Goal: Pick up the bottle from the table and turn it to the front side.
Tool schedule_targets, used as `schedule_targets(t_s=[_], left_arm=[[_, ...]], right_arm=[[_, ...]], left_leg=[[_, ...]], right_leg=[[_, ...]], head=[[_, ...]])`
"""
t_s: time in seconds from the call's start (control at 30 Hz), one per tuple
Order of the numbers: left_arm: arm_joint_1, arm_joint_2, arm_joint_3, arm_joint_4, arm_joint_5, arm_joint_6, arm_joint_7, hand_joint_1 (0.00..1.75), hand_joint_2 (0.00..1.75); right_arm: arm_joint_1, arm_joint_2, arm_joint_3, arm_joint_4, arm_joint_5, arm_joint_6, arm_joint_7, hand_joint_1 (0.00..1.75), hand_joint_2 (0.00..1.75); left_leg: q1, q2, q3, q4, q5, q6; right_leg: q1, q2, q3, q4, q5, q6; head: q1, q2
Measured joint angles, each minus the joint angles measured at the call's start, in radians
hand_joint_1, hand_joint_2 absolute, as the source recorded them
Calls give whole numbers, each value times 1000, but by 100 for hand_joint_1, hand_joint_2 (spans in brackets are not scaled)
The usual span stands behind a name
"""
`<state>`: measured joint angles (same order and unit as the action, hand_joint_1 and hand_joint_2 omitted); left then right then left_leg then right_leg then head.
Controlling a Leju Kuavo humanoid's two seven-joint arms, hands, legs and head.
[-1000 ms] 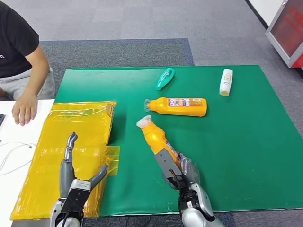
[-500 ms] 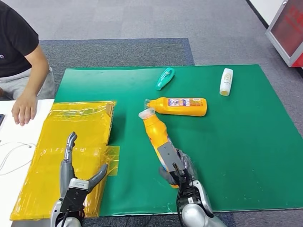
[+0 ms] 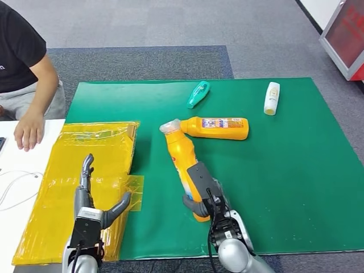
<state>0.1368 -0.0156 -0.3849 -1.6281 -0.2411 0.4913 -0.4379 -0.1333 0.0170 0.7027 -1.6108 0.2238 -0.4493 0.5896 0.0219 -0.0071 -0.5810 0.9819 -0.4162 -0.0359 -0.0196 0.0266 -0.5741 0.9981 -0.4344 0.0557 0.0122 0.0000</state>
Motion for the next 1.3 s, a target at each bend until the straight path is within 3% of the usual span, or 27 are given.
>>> schedule_targets(t_s=[0.23, 0.6, 1.3], left_arm=[[-24, -9, 0, 0, 203, -81, -34, 0, 175], [-95, -14, -22, 0, 507, -173, -39, 0, 175], [-159, -15, -79, 1, 521, -177, -49, 0, 175]], right_arm=[[-6, -2, 15, -12, 81, -44, 0, 175, 175], [-31, -24, 84, -38, 57, -76, 0, 175, 175], [-73, -37, 146, -73, 16, -49, 0, 175, 175]], left_leg=[[0, 0, 0, 0, 0, 0], [0, 0, 0, 0, 0, 0], [0, 0, 0, 0, 1, 0]], right_leg=[[0, 0, 0, 0, 0, 0], [0, 0, 0, 0, 0, 0], [0, 0, -1, 0, 0, 0]], head=[[0, 0], [0, 0], [0, 0]])
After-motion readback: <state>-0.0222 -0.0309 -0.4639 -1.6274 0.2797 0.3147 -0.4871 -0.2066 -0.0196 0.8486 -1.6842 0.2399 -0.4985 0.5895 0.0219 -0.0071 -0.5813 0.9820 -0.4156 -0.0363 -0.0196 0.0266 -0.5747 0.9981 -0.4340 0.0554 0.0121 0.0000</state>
